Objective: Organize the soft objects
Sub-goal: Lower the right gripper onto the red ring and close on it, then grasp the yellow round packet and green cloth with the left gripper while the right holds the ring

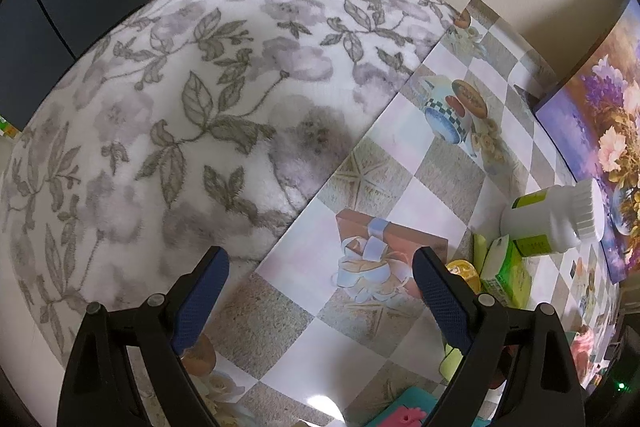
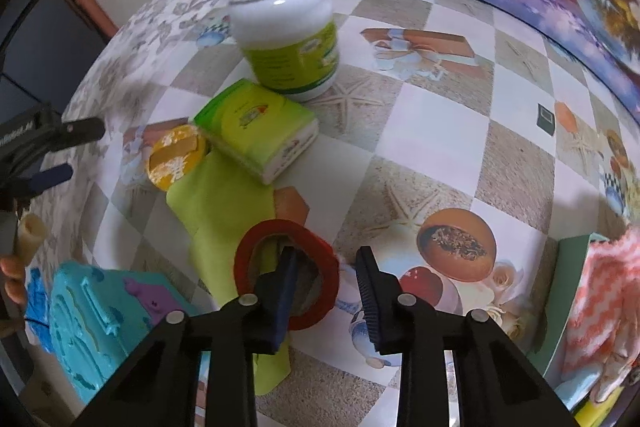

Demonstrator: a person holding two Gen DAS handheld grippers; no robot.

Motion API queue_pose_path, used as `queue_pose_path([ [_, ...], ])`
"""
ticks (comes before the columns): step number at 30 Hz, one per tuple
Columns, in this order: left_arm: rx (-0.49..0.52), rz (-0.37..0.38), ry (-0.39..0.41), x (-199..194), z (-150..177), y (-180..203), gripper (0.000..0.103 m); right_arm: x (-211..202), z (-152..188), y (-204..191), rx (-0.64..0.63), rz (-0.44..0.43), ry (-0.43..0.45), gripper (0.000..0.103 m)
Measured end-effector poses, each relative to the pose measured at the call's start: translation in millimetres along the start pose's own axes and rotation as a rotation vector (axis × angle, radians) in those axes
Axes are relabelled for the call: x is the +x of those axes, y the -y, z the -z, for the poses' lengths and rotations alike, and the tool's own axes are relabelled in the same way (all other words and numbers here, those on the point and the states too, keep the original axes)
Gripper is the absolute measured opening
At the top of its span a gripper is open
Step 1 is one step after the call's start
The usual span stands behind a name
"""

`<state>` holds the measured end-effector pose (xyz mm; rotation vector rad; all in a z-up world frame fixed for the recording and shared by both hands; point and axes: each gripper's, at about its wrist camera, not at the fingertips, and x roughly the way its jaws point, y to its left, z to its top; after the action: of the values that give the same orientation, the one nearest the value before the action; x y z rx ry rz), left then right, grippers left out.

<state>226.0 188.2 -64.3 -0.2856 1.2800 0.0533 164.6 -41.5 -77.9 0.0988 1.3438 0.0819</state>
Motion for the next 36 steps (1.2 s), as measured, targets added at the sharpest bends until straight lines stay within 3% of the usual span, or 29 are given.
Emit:
queue_pose_path([
  [2, 0.001, 0.015, -0.007, 2, 0, 0, 0.093, 1, -1, 0, 0.008, -0.009, 0.002, 0.019],
  [6, 0.015, 0.036, -0.01, 4, 0, 4, 0.093, 0, -1, 4, 0.021, -0.025, 0.002, 0.016],
  [30, 0.231, 0.037, -0.034, 20, -3, 62, 0.093, -48, -15, 52, 0.039, -0.039, 0.124, 0.014],
  [34, 0.298, 0.089, -0.044, 20, -8, 80, 0.093, -56, -16, 64, 0.029, -0.032, 0.154, 0.014],
  [36, 0.339, 0.079, -0.052, 23, -9, 89, 0.093, -60, -17, 70, 0.025, -0.026, 0.172, 0.014],
])
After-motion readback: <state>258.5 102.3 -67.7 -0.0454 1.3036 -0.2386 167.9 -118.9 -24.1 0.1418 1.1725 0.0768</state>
